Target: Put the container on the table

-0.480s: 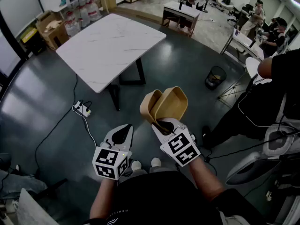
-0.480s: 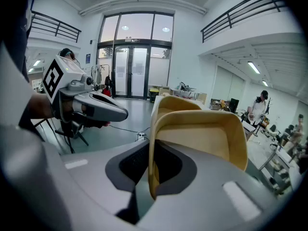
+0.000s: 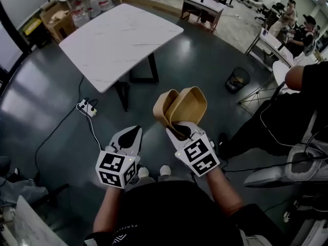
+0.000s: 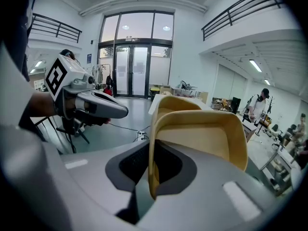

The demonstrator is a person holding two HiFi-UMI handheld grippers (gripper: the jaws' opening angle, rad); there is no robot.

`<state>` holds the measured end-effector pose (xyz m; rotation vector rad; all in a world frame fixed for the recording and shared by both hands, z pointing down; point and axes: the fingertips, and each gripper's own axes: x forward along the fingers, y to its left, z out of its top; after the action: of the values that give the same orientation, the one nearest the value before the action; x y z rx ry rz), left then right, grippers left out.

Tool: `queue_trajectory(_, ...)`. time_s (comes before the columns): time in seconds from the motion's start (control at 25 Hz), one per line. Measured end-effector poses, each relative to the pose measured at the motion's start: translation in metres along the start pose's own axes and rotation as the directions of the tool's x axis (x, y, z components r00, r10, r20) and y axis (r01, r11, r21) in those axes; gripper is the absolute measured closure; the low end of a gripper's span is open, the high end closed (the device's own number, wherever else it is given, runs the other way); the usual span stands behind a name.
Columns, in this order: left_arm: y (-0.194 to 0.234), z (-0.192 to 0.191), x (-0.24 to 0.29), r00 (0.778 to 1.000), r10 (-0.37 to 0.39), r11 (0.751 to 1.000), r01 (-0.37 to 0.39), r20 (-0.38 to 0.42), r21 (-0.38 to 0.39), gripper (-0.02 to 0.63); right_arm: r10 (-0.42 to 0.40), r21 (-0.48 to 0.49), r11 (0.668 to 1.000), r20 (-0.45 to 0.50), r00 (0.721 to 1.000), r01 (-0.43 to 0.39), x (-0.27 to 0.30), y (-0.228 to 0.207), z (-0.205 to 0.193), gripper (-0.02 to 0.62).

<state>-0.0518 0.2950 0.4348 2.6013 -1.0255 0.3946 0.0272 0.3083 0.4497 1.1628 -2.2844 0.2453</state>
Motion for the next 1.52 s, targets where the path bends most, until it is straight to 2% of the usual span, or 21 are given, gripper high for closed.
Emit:
queue_trajectory(0.32,0.002,-0.003,0.009,0.999,0.042,0.999,-0.042,-0.014,-0.014,0.611,0.054,-0.008,0.999,-0.011,0.998,-0.054,0.008,-0.009,-0.010,0.566)
queue_trajectory(0.72,0.045,-0.003,0.024,0.996,0.086,0.995,-0.087,-0.016,-0.056,0.611,0.087,-0.016,0.996,-0.054,0.995,-0.088,0.047,-0.022,-0.010,0.566)
queue_trajectory(1.08,0.109,0.025,0.061,0.998,0.061,0.996,-0.062,-0.025,-0.071,0.611,0.080,-0.037,0.996,-0.074,0.994,-0.083,0.106,-0.055,0.035,0.566)
queue_trajectory(1.28,0.151,0.049,0.078,0.998,0.066,0.996,-0.066,0.000,-0.064,0.611,0.077,-0.078,0.994,-0.057,0.995,-0.082,0.144,-0.074,0.066,0.566)
queue_trajectory(1.52,0.197,0.066,0.096,0.998,0.061,0.996,-0.060,0.000,-0.066,0.611,0.068,-0.078,0.994,-0.073,0.995,-0.074,0.182,-0.092,0.092,0.566)
